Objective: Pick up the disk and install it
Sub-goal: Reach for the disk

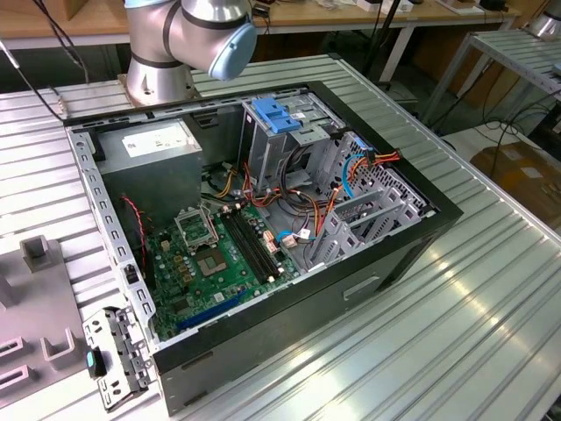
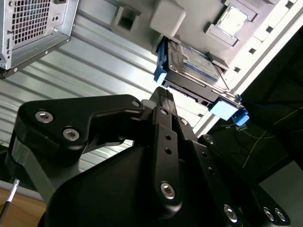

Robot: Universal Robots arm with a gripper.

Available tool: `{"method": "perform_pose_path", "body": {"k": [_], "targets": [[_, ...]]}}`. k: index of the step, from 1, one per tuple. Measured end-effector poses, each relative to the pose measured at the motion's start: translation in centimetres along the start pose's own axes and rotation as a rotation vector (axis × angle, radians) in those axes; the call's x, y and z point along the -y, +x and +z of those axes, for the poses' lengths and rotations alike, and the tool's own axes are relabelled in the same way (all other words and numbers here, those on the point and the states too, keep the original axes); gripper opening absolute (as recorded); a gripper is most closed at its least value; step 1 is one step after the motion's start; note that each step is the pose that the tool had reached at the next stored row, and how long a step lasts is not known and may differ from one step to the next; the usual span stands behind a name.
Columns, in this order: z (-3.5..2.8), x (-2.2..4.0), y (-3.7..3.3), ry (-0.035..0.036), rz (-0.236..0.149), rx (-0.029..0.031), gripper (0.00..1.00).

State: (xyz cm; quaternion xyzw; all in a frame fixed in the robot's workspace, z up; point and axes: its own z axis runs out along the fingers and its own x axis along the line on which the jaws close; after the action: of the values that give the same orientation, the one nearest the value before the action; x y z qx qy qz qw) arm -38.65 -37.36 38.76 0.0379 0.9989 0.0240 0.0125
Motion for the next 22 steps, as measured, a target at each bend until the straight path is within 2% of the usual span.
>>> {"method": "perform_pose_path", "body": {"k": [4, 6, 7, 8, 10, 12, 14, 20, 22], "targets": [[-0.01, 0.06, 1.24, 0.0000, 0.000, 0.0000, 0.11], [0.00, 0.13, 2.17, 0.0000, 0.000, 0.0000, 0.11], [0.00, 0.16, 2.74, 0.0157, -0.001, 0.0024, 0.11], [-0.02, 0.16, 2.90, 0.0250, -0.001, 0.0031, 0.11], [0.00, 0.16, 3.13, 0.0348, -0.001, 0.0038, 0.11], [0.04, 0.17, 3.39, 0.0354, -0.001, 0.0039, 0.11], [0.08, 0.22, 3.96, 0.0355, -0.001, 0.0039, 0.11], [0.08, 0.38, 6.03, 0.0355, -0.001, 0.0032, 0.11], [0.08, 0.44, 7.01, 0.0355, -0.001, 0.0024, 0.11]]}}
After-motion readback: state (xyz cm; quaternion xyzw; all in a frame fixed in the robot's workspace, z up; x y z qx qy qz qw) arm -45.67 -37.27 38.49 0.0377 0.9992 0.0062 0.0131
